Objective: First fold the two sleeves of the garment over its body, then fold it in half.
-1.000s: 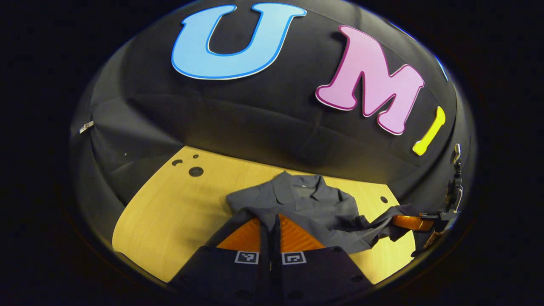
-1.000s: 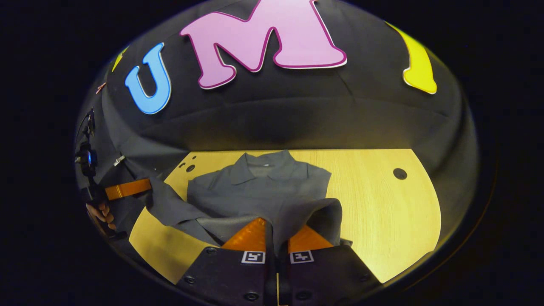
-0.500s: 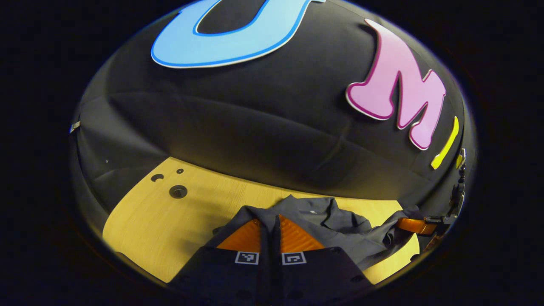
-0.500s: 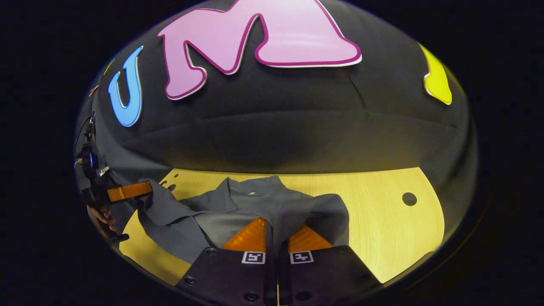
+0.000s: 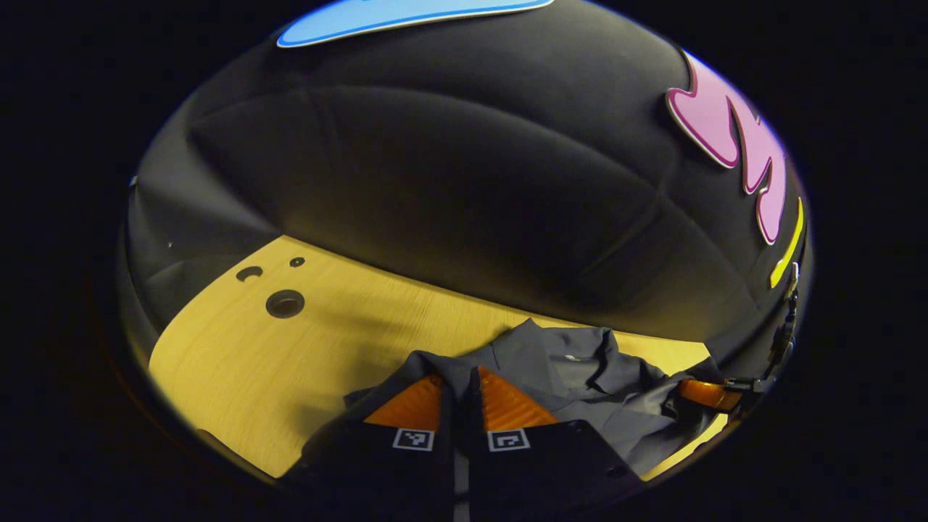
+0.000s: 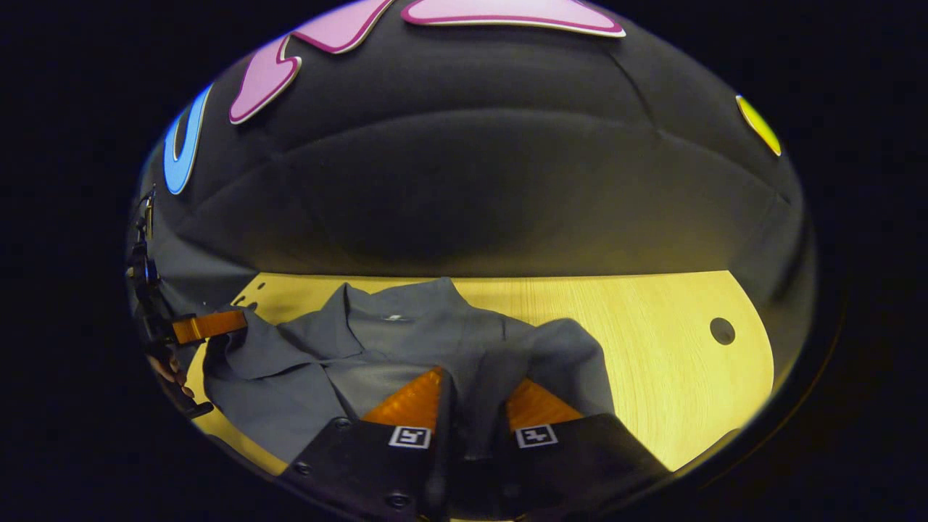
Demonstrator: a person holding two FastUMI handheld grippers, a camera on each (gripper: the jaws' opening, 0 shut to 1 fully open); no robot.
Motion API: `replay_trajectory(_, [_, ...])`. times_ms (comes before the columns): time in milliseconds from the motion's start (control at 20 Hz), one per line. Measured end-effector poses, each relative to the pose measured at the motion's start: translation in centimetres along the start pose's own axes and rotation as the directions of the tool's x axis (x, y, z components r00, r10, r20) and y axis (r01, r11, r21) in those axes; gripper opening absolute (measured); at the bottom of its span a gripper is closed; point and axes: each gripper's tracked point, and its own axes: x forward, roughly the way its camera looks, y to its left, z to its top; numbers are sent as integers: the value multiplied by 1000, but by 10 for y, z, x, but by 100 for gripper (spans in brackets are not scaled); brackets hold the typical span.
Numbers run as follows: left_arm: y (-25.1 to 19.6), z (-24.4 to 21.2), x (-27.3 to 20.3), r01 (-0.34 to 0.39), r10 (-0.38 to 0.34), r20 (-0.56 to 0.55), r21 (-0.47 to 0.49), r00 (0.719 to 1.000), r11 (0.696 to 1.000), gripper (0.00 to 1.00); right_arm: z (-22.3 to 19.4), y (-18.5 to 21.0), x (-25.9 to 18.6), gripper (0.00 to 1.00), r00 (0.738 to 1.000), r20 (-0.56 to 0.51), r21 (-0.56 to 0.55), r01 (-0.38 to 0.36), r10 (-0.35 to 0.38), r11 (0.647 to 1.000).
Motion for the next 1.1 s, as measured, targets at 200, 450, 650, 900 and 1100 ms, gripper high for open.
replay_trajectory(200, [18, 3, -11, -101, 101, 3, 79, 995, 992, 49, 0, -5, -9, 53, 1000, -7, 21, 24, -24, 999])
replay_trajectory(450, [2, 36, -62, -76, 68, 88, 91, 994, 993, 89, 20, -13, -49, 99, 997, 55, 35, 52, -54, 998])
replay_trajectory(650, [-5, 54, -128, -88, 66, 155, 142, 986, 986, 96, 37, -16, -106, 99, 987, 128, 20, 96, -98, 995])
replay_trajectory(900, [-13, 57, -218, -97, 52, 221, 196, 974, 976, 96, 41, -14, -181, 99, 971, 192, 17, 145, -145, 989])
replay_trajectory(1100, [-14, 51, -277, -85, 27, 259, 213, 966, 973, 96, 30, -4, -235, 99, 963, 213, 23, 165, -166, 986])
